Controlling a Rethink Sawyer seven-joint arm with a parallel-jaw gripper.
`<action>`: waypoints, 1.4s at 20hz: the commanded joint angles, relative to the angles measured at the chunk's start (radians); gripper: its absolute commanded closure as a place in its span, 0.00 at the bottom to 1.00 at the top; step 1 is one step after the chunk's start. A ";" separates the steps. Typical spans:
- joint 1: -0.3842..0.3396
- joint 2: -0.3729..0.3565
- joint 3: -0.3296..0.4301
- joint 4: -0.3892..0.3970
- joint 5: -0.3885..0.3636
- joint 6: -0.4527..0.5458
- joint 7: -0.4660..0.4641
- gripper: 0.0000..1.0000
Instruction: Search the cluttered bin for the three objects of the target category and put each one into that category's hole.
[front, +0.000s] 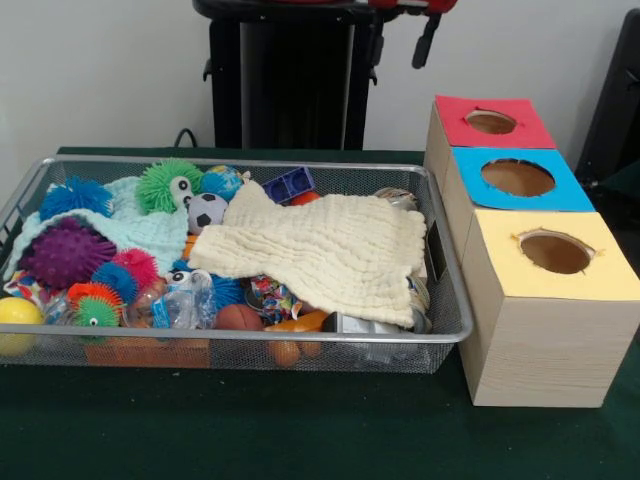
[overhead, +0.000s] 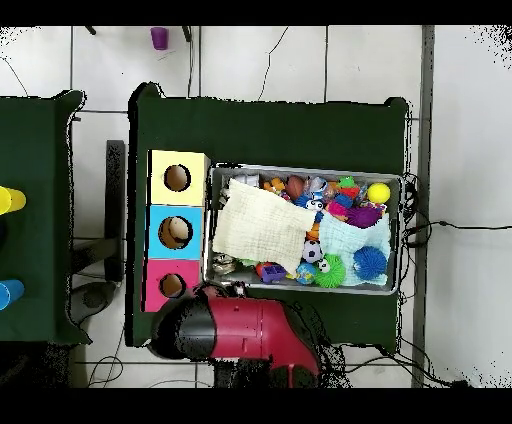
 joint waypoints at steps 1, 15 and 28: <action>-0.017 0.077 -0.039 -0.139 -0.043 0.107 0.158 0.00; -0.028 0.254 -0.049 -0.358 -0.032 0.119 0.131 0.00; -0.065 0.396 -0.019 -0.493 -0.021 0.082 0.097 0.00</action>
